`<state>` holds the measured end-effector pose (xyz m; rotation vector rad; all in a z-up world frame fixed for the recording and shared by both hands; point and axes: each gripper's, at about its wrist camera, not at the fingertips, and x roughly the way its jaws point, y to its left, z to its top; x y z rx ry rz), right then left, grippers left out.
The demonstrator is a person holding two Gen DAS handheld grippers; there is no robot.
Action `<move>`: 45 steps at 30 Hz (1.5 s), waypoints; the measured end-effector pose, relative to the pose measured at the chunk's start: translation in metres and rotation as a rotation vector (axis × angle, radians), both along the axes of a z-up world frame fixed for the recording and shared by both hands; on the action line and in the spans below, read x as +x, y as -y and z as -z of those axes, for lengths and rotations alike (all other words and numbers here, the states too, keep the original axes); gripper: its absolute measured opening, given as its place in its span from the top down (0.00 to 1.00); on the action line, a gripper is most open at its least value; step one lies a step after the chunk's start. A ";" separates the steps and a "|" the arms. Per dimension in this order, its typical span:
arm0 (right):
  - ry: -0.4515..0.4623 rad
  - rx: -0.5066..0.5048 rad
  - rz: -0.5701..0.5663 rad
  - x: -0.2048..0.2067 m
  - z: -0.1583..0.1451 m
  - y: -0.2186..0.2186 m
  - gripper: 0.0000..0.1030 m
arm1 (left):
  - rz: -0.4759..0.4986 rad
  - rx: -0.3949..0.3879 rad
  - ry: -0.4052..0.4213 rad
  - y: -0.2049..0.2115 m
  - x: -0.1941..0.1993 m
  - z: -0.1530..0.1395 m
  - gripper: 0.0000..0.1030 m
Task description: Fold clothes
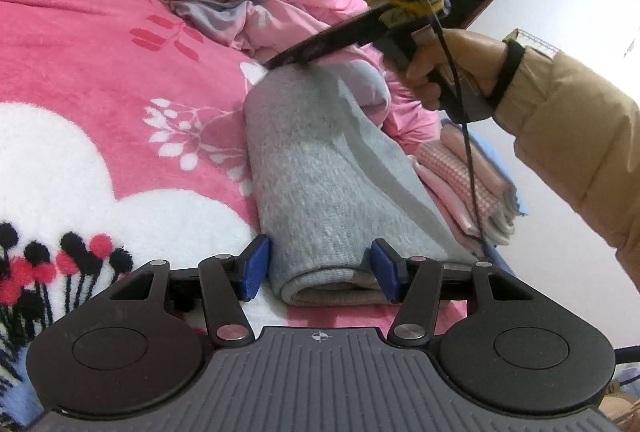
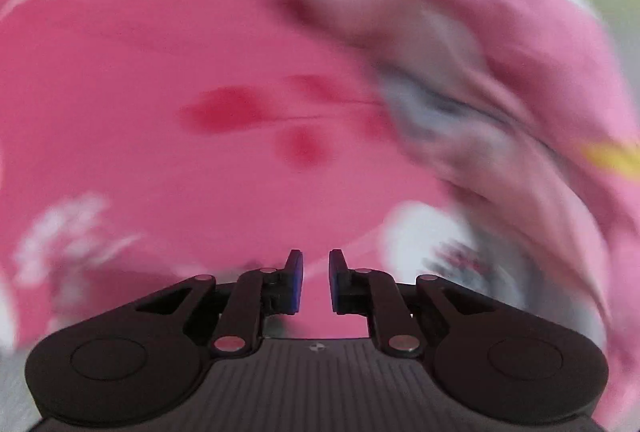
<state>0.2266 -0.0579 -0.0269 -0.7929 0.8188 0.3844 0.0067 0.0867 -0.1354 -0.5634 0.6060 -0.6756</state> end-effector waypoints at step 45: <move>0.075 1.163 0.570 -0.104 0.038 0.298 0.86 | 0.030 0.392 0.039 0.087 0.144 -0.072 0.50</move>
